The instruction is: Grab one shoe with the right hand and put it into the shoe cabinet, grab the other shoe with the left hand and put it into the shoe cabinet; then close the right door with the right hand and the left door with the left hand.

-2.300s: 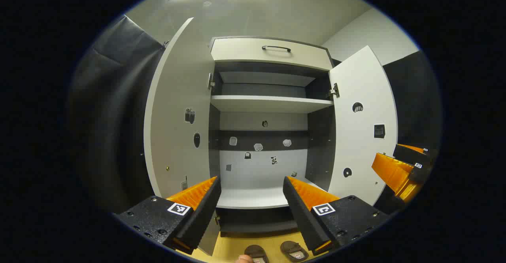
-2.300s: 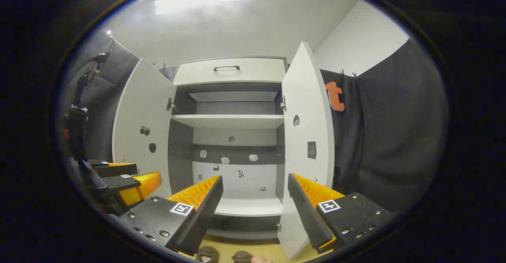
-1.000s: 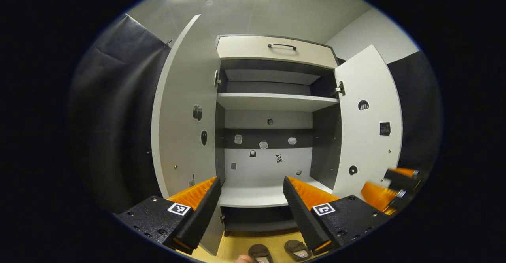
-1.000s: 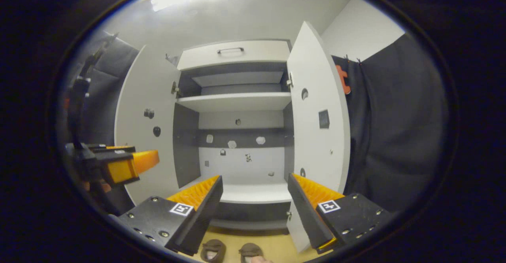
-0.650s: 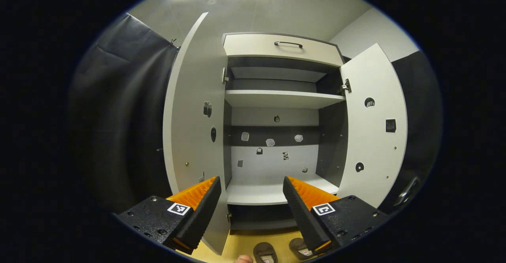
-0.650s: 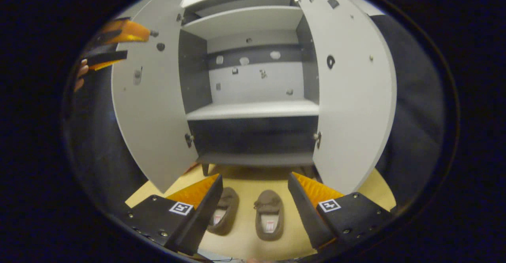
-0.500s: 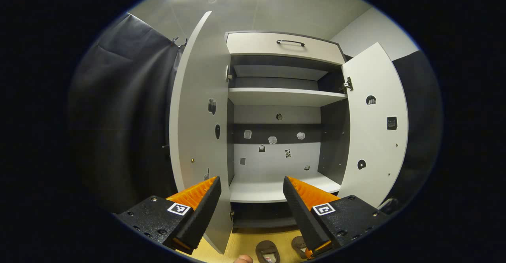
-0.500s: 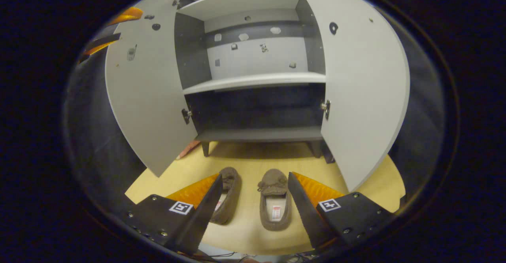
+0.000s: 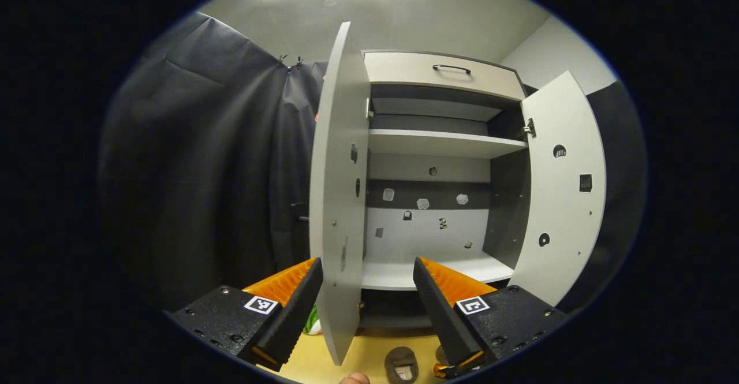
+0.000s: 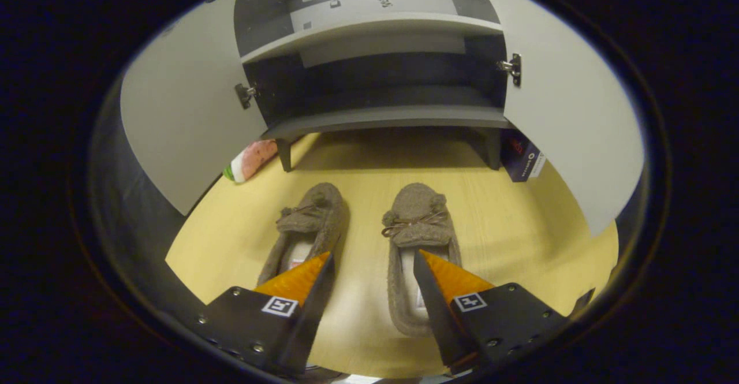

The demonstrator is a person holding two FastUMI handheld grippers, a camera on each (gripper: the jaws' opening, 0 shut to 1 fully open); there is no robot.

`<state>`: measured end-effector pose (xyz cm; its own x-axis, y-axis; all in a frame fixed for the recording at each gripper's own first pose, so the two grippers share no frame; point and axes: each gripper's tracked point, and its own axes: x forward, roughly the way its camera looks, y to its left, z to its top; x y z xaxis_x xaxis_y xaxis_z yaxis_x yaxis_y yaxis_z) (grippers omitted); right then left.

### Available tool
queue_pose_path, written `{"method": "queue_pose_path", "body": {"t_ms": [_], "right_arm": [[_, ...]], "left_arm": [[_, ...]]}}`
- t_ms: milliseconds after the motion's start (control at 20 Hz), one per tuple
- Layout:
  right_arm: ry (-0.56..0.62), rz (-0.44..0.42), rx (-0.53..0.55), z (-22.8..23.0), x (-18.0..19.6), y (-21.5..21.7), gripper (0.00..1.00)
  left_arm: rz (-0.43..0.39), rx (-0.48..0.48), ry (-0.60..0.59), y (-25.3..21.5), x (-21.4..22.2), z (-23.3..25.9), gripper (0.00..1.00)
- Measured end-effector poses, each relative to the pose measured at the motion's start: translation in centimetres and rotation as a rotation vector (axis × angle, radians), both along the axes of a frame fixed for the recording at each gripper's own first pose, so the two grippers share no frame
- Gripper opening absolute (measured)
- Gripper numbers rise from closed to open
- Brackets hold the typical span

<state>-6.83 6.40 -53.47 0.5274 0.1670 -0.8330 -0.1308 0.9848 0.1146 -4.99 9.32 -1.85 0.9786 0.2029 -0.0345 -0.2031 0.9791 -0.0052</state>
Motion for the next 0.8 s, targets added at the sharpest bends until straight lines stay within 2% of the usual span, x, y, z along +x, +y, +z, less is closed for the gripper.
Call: {"method": "queue_pose_path", "body": {"t_ms": [50,150,200,250,300,350,450,500,550,800], "right_arm": [[0.004,0.0,-0.009,-0.8,0.3,0.0,0.75],[0.006,-0.001,-0.042,-2.4,1.4,-0.1,0.77],[0.006,-0.001,-0.058,-3.0,2.0,-0.3,0.69],[0.011,0.0,-0.064,-3.9,2.3,0.0,0.43],[0.024,-0.001,-0.072,-4.7,2.5,0.2,0.49],[0.032,-0.001,-0.092,-6.0,2.8,-0.1,0.49],[0.026,-0.015,-0.12,-6.0,3.3,-0.7,0.05],[0.018,-0.017,-0.122,-5.9,3.3,-0.6,0.11],[0.007,-0.023,-0.125,-5.8,3.4,-0.6,0.01],[-0.03,-0.039,-0.08,-3.0,4.0,-1.1,0.0]], "left_arm": [[0.016,0.004,-0.001,0.6,-0.3,0.0,0.96],[0.047,0.008,0.006,1.7,-1.0,-0.4,0.96],[0.059,0.01,0.016,2.1,-1.3,-0.7,0.96],[0.072,0.012,0.026,2.6,-1.6,-1.1,0.96],[0.082,0.014,0.034,3.0,-1.9,-1.3,0.96],[0.09,0.017,0.041,3.3,-2.1,-1.5,0.96],[0.106,0.022,0.056,3.9,-2.5,-2.0,0.97],[0.111,0.021,0.058,4.1,-2.6,-2.1,0.96],[0.111,0.018,0.059,4.1,-2.5,-2.2,0.96],[0.083,0.016,0.055,3.7,-2.5,-2.6,0.97]]}}
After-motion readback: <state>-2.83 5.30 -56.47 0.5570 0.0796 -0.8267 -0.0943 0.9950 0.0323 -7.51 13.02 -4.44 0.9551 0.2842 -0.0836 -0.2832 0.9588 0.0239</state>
